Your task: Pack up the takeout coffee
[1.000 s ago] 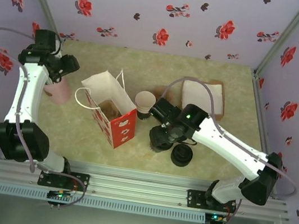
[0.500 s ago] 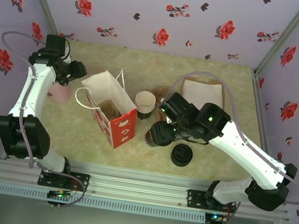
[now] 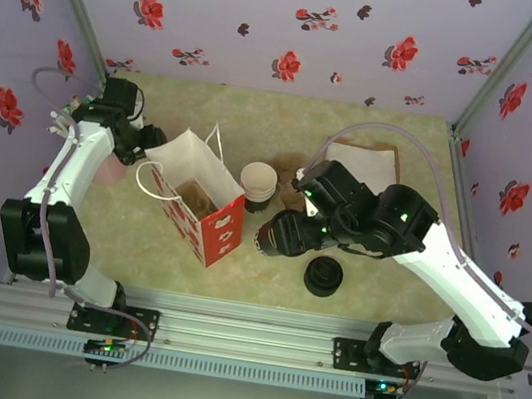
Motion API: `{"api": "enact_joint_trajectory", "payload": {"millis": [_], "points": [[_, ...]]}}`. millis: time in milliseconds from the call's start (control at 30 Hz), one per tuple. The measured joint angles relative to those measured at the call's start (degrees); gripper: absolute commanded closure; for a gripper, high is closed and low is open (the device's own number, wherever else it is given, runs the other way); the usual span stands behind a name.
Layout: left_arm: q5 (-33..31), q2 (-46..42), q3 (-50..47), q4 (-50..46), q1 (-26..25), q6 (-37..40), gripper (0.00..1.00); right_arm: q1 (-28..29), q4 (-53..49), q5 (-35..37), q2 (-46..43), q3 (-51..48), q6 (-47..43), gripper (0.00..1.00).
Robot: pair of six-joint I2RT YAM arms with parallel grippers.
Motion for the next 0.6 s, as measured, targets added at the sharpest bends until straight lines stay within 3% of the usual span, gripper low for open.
{"api": "enact_joint_trajectory", "payload": {"millis": [600], "points": [[-0.9, 0.0, -3.0, 4.5, -11.4, -4.6, 0.54, 0.8, -1.2, -1.1, -2.9, 3.1, 0.0, 0.32]]}}
